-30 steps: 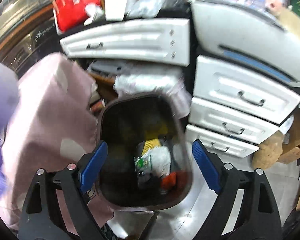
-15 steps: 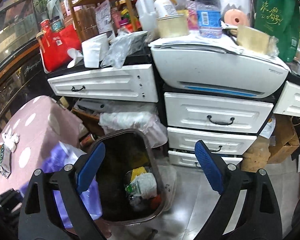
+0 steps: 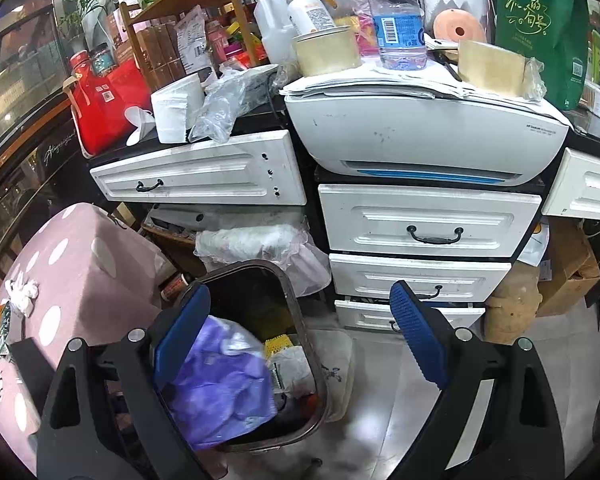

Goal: Collect trash
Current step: 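Move the left tool over the bin and release the purple plastic bag, then swing both tools back toward the table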

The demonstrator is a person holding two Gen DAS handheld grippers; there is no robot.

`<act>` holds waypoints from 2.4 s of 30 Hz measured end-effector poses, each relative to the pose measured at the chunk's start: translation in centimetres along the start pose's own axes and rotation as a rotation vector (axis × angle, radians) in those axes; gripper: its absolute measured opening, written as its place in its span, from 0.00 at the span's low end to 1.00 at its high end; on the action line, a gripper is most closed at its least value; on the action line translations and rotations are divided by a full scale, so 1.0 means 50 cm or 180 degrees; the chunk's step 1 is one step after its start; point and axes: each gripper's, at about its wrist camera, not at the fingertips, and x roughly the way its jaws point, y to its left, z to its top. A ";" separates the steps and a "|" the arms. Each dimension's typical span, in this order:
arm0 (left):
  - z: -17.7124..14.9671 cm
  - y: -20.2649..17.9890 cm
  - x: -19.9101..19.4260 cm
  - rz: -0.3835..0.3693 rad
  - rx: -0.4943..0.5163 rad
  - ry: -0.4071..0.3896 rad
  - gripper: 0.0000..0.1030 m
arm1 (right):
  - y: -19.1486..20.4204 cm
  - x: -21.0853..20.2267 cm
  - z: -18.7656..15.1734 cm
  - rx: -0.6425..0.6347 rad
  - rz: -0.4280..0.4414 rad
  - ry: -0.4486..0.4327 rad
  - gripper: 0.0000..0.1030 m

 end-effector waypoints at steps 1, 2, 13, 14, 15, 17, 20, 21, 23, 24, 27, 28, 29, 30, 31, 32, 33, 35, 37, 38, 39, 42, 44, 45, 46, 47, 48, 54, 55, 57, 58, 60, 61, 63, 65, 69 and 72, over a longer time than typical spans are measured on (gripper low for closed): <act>0.000 -0.001 0.008 0.0015 0.0008 0.0021 0.16 | 0.001 0.001 0.000 -0.0004 0.0002 0.0006 0.87; 0.000 -0.003 0.013 0.0028 0.0017 0.0033 0.16 | 0.002 0.001 0.000 -0.0006 0.0005 0.0009 0.87; -0.007 -0.009 0.071 0.0131 0.0156 0.0215 0.67 | 0.011 0.019 -0.011 -0.0032 0.0044 0.0107 0.87; -0.008 -0.014 0.068 0.0152 0.0193 0.0168 0.86 | 0.013 0.019 -0.012 -0.0039 0.0047 0.0108 0.87; -0.009 -0.016 0.064 0.0184 0.0211 0.0112 0.91 | 0.014 0.019 -0.011 -0.0046 0.0048 0.0103 0.87; -0.013 -0.026 0.053 0.0172 0.0272 0.0031 0.93 | 0.013 0.016 -0.009 -0.0047 0.0043 0.0080 0.88; -0.018 -0.042 0.044 0.0159 0.0390 0.0058 0.94 | 0.008 0.010 -0.007 -0.0021 0.0042 0.0031 0.93; -0.020 -0.047 0.038 0.0179 0.0411 0.0042 0.94 | 0.007 0.009 -0.006 -0.0023 0.0052 0.0025 0.93; -0.024 -0.052 0.024 0.0158 0.0421 0.0018 0.94 | 0.008 0.007 -0.005 -0.0041 0.0083 0.0011 0.93; -0.026 -0.053 0.015 0.0139 0.0415 0.0005 0.94 | 0.008 0.006 -0.005 -0.0050 0.0104 0.0002 0.93; -0.032 -0.058 -0.018 0.0032 0.0396 -0.0085 0.94 | 0.010 0.005 -0.003 -0.0075 0.0162 0.0004 0.93; -0.035 -0.059 -0.034 0.0002 0.0401 -0.0125 0.94 | 0.010 0.004 -0.002 -0.0091 0.0187 0.0010 0.93; -0.037 -0.059 -0.044 -0.0006 0.0404 -0.0154 0.94 | 0.011 0.003 0.000 -0.0109 0.0202 0.0010 0.93; -0.038 -0.059 -0.055 -0.0006 0.0404 -0.0176 0.94 | 0.011 -0.001 0.002 -0.0132 0.0206 -0.0006 0.93; -0.039 -0.057 -0.070 -0.0015 0.0398 -0.0208 0.94 | 0.012 -0.004 0.003 -0.0146 0.0213 -0.0018 0.93; -0.040 -0.055 -0.081 -0.0029 0.0389 -0.0237 0.94 | 0.012 -0.007 0.005 -0.0160 0.0234 -0.0028 0.93; -0.041 -0.053 -0.092 -0.0045 0.0377 -0.0264 0.94 | 0.012 -0.008 0.006 -0.0164 0.0249 -0.0030 0.93; -0.042 -0.045 -0.120 -0.0077 0.0340 -0.0346 0.94 | 0.014 -0.012 0.007 -0.0174 0.0264 -0.0041 0.93; -0.045 -0.038 -0.148 -0.0082 0.0302 -0.0431 0.94 | 0.018 -0.015 0.008 -0.0190 0.0290 -0.0046 0.93; -0.047 -0.035 -0.158 -0.0081 0.0297 -0.0458 0.94 | 0.021 -0.015 0.008 -0.0197 0.0312 -0.0036 0.93; -0.049 -0.031 -0.171 -0.0070 0.0289 -0.0499 0.94 | 0.023 -0.016 0.007 -0.0204 0.0324 -0.0033 0.93; -0.057 -0.018 -0.204 -0.0016 0.0259 -0.0587 0.94 | 0.036 -0.018 0.005 -0.0238 0.0376 -0.0018 0.93; -0.064 -0.003 -0.225 0.0027 0.0212 -0.0649 0.94 | 0.047 -0.017 0.003 -0.0262 0.0433 0.0013 0.93; -0.067 0.004 -0.233 0.0048 0.0188 -0.0670 0.94 | 0.053 -0.017 0.002 -0.0277 0.0449 0.0021 0.93; -0.071 0.015 -0.243 0.0062 0.0154 -0.0690 0.94 | 0.060 -0.017 0.000 -0.0298 0.0464 0.0030 0.93; -0.075 0.025 -0.251 0.0069 0.0124 -0.0705 0.94 | 0.066 -0.016 -0.001 -0.0317 0.0476 0.0040 0.93; -0.079 0.036 -0.259 0.0084 0.0084 -0.0727 0.94 | 0.075 -0.014 -0.004 -0.0349 0.0496 0.0060 0.93; -0.097 0.102 -0.299 0.0262 -0.0118 -0.0818 0.94 | 0.140 -0.007 -0.022 -0.0560 0.0658 0.0198 0.93; -0.099 0.112 -0.305 0.0296 -0.0142 -0.0836 0.94 | 0.150 -0.005 -0.024 -0.0597 0.0677 0.0219 0.93; -0.105 0.137 -0.322 0.0382 -0.0201 -0.0887 0.94 | 0.178 -0.003 -0.034 -0.0695 0.0723 0.0272 0.93; -0.107 0.149 -0.329 0.0417 -0.0232 -0.0909 0.94 | 0.190 -0.001 -0.038 -0.0736 0.0765 0.0302 0.93; -0.115 0.180 -0.342 0.0516 -0.0321 -0.0929 0.94 | 0.223 0.001 -0.050 -0.0834 0.0863 0.0384 0.93; -0.117 0.189 -0.345 0.0541 -0.0346 -0.0930 0.94 | 0.241 0.003 -0.057 -0.0893 0.0904 0.0424 0.93; -0.126 0.221 -0.355 0.0654 -0.0440 -0.0934 0.94 | 0.275 0.004 -0.068 -0.1008 0.0988 0.0482 0.93; -0.136 0.250 -0.365 0.0732 -0.0528 -0.0938 0.94 | 0.305 0.000 -0.079 -0.1111 0.1054 0.0507 0.93; -0.159 0.309 -0.393 0.0924 -0.0709 -0.0962 0.94 | 0.377 -0.012 -0.101 -0.1346 0.1234 0.0554 0.93; -0.182 0.360 -0.417 0.1092 -0.0851 -0.0983 0.94 | 0.430 -0.019 -0.113 -0.1484 0.1381 0.0597 0.93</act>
